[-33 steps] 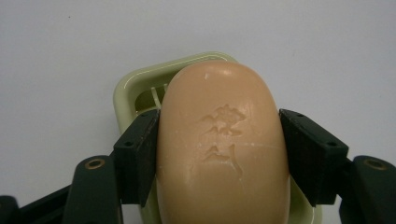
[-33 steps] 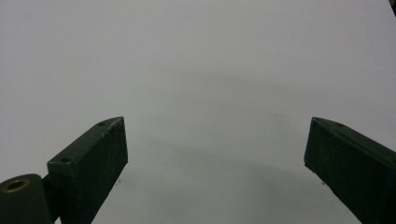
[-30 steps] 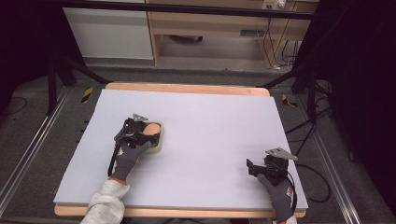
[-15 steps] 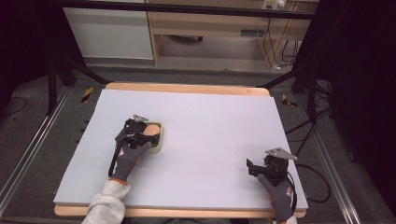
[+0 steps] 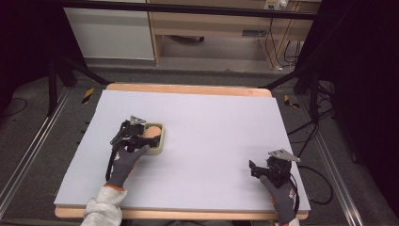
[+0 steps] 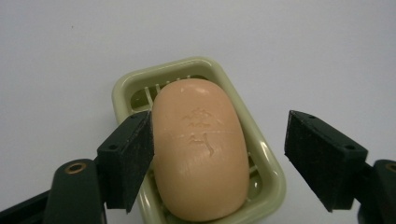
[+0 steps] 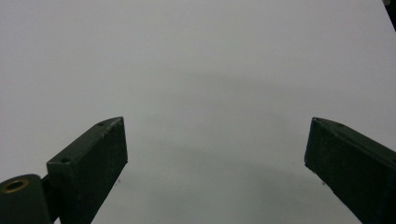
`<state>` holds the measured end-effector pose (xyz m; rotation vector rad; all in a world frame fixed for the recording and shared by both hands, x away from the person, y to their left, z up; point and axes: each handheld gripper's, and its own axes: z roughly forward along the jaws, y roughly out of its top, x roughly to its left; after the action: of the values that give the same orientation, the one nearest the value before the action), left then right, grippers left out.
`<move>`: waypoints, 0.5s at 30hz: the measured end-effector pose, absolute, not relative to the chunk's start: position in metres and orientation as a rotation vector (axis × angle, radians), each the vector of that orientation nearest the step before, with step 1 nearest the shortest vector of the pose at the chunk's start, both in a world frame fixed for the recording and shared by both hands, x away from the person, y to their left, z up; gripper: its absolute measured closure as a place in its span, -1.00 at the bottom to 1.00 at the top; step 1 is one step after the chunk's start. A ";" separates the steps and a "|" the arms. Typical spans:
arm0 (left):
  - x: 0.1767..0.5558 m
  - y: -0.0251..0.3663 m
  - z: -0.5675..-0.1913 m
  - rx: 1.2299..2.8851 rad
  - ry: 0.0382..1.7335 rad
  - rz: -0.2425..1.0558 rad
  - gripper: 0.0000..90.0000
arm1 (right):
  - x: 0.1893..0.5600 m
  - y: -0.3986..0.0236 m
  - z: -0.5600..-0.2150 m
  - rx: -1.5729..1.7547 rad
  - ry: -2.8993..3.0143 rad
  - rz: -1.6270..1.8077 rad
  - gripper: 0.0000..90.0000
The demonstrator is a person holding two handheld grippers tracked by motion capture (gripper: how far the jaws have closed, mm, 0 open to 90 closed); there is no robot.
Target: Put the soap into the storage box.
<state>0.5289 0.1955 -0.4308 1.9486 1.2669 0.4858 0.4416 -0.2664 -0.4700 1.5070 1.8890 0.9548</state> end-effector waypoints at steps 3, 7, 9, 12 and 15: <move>0.524 0.199 -0.427 1.944 1.249 0.479 -0.46 | 0.441 -0.268 -0.470 1.511 1.881 0.953 -0.86; 0.511 0.206 -0.427 1.939 1.240 0.480 -0.40 | 0.441 -0.270 -0.470 1.525 1.872 0.952 -0.86; 0.506 0.208 -0.428 1.936 1.238 0.484 -0.35 | 0.440 -0.271 -0.470 1.528 1.868 0.947 -0.86; 0.496 0.216 -0.428 1.921 1.231 0.498 -0.30 | 0.439 -0.273 -0.469 1.537 1.860 0.947 -0.86; 0.485 0.226 -0.429 1.899 1.236 0.508 -0.28 | 0.439 -0.277 -0.471 1.545 1.864 0.936 -0.85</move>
<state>0.4849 0.2261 -0.4291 1.8993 1.2362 0.5079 0.4390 -0.2765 -0.4713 1.5455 1.8638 0.9360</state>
